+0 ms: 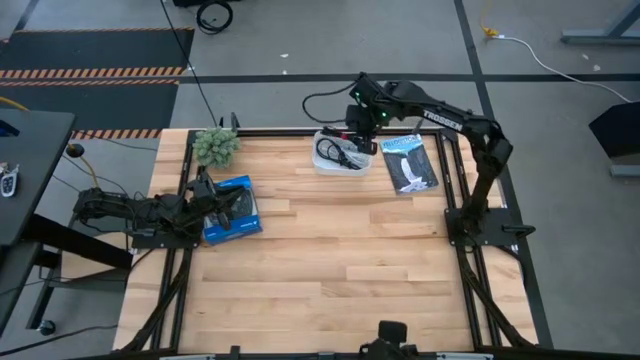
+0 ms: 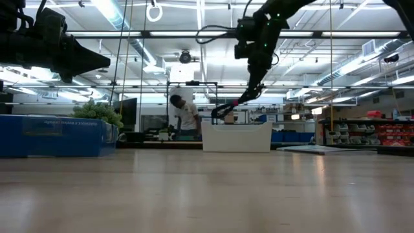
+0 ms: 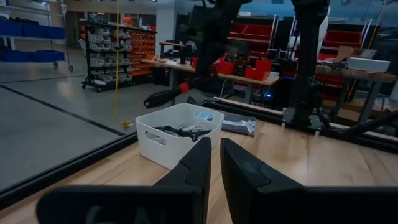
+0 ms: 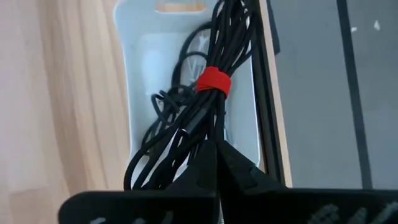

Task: Pick and place USB-C Cables
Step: Put the black USB cable into the white bin

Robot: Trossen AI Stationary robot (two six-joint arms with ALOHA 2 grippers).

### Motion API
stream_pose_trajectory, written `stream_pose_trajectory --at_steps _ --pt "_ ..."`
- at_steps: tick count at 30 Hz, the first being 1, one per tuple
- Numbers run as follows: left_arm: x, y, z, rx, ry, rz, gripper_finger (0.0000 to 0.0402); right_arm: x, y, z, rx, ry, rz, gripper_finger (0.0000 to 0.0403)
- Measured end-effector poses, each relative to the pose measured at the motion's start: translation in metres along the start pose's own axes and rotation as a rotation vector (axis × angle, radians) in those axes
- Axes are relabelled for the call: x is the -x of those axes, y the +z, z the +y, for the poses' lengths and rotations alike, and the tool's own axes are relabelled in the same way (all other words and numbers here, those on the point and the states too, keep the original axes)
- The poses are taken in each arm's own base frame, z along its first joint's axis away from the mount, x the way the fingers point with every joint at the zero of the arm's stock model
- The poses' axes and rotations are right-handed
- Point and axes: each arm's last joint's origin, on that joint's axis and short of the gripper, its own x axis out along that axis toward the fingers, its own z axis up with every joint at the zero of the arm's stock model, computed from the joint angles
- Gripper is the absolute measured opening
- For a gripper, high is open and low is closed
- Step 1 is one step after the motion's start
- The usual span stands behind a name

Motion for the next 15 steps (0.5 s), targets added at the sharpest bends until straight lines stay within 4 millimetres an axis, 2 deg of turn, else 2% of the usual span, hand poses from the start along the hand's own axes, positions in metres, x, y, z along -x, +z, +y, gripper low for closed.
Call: stream_pose_trajectory --at_steps 7,15 --pt "0.0 0.0 0.0 0.0 0.0 0.0 0.0043 -0.025 -0.006 -0.014 -0.023 0.062 0.04 0.0" --pt "0.0 0.0 0.0 -0.001 0.0 0.0 0.0043 -0.04 -0.003 -0.017 0.02 0.071 0.035 0.0"
